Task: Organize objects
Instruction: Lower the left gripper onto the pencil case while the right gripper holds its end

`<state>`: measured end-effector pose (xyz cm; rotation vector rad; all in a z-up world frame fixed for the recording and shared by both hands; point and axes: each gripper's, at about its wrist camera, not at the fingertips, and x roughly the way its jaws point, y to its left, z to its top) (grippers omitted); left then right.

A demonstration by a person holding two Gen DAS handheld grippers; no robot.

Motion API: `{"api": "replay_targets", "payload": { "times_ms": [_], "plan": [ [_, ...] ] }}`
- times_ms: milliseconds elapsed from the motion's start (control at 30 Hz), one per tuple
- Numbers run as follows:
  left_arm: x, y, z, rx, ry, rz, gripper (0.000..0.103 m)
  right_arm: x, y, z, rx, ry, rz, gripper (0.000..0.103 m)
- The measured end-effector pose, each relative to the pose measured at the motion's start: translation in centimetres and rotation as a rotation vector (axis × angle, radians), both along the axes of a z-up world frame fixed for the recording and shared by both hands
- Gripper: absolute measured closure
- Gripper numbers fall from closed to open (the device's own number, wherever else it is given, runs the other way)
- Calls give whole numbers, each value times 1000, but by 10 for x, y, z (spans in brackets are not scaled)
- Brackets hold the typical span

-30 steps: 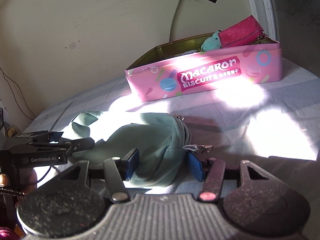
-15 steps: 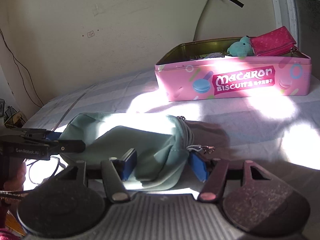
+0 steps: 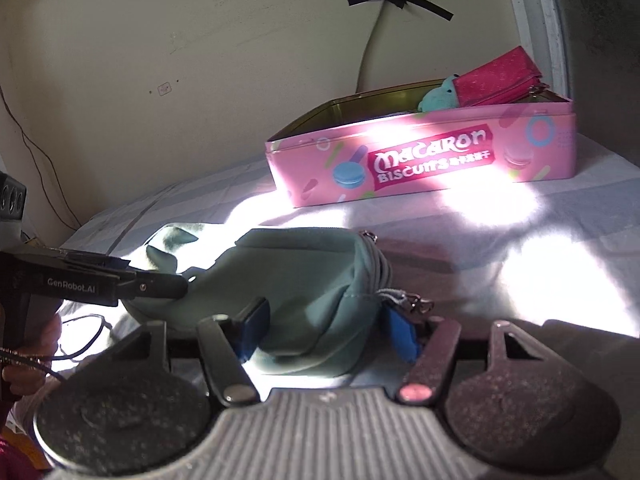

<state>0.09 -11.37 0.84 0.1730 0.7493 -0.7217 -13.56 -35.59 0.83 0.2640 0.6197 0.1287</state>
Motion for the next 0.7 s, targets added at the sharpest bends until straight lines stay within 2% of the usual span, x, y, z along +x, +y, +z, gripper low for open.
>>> {"api": "replay_targets", "payload": {
  "times_ms": [200,333,367,433,500,600,700],
  "plan": [
    [-8,-63,3,55,-15,-145,29,-27,-52,-4,16,-2,-131,41],
    [-4,-91,6,111,-32,-215,28,-35,-73,-5,32,-2,-172,34],
    [0,-94,6,115,-17,-216,28,-35,-77,-4,30,2,-163,31],
    [6,-95,6,108,19,-200,28,-31,-88,1,13,9,-151,32],
    [5,-92,4,92,25,-187,28,-29,-102,9,13,-7,-156,32],
    [2,-89,1,67,24,-162,28,-29,-126,25,71,-61,-178,34],
    [2,-90,2,61,23,-154,28,-19,-135,32,34,-48,-177,39]
  ]
}}
